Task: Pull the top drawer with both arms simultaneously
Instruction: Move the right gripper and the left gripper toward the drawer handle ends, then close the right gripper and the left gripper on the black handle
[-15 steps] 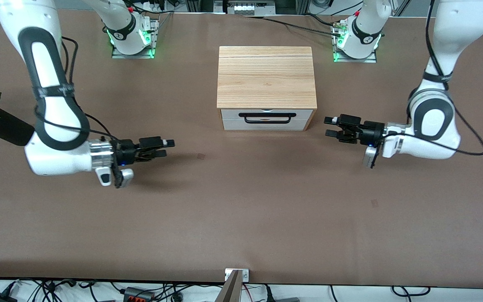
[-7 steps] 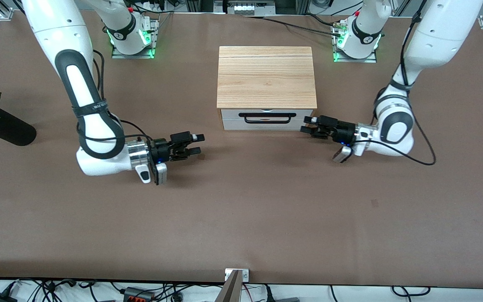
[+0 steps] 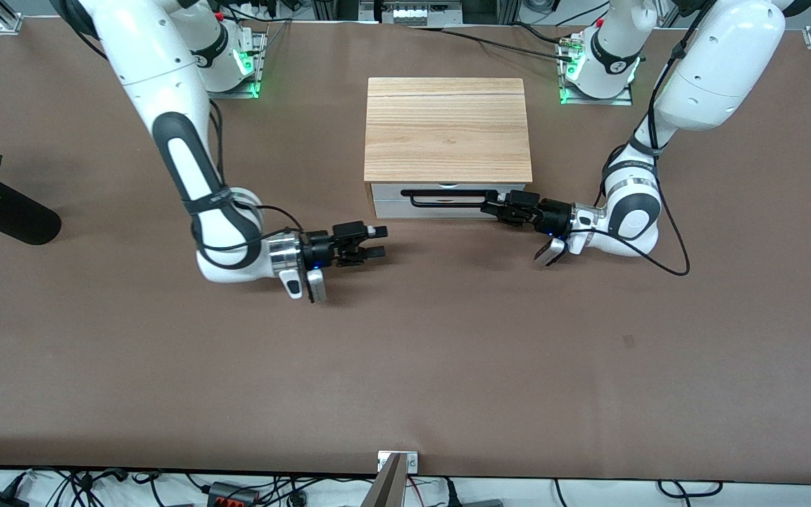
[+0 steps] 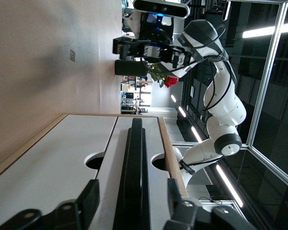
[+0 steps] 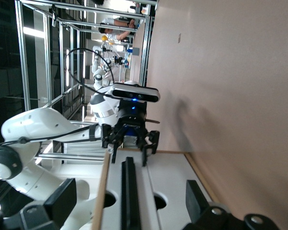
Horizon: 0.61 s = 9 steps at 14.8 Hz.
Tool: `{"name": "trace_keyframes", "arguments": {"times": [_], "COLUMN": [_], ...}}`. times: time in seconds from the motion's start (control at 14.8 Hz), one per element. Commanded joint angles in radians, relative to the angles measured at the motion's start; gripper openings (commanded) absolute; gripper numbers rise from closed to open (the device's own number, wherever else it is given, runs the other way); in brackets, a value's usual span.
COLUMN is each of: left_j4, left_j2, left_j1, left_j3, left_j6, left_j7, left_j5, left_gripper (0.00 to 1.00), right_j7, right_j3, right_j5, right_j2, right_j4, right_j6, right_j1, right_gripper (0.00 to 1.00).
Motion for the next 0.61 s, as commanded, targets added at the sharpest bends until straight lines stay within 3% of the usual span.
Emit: {"name": "trace_keyframes", "arguments": {"times": [0.0,0.27,0.54], "left_j4": [-0.014,-0.023,-0.025], "left_j2": [-0.005,-0.002,-0.002], "left_j1": [0.004,-0.001,0.001], "left_j3": [-0.013,-0.013,-0.013], "left_j6": [0.007,0.007,0.007], "left_j7": [0.029,0.029,0.029], "left_j5": [-0.025,-0.025,-0.025], "left_gripper": [0.38,0.12,0.04], "right_j7": [-0.033,-0.016,-0.010], "right_j3": [-0.001,-0.001,-0.001], "right_j5": [0.051,0.054,0.049], "right_j2": [-0.020,-0.018,-0.029], "right_j4": [-0.020,-0.021,-0.069], "right_j6": [0.036,0.055,0.029], "right_j1": [0.040,0.075,0.107], "right_gripper": [1.00,1.00,0.90]}}
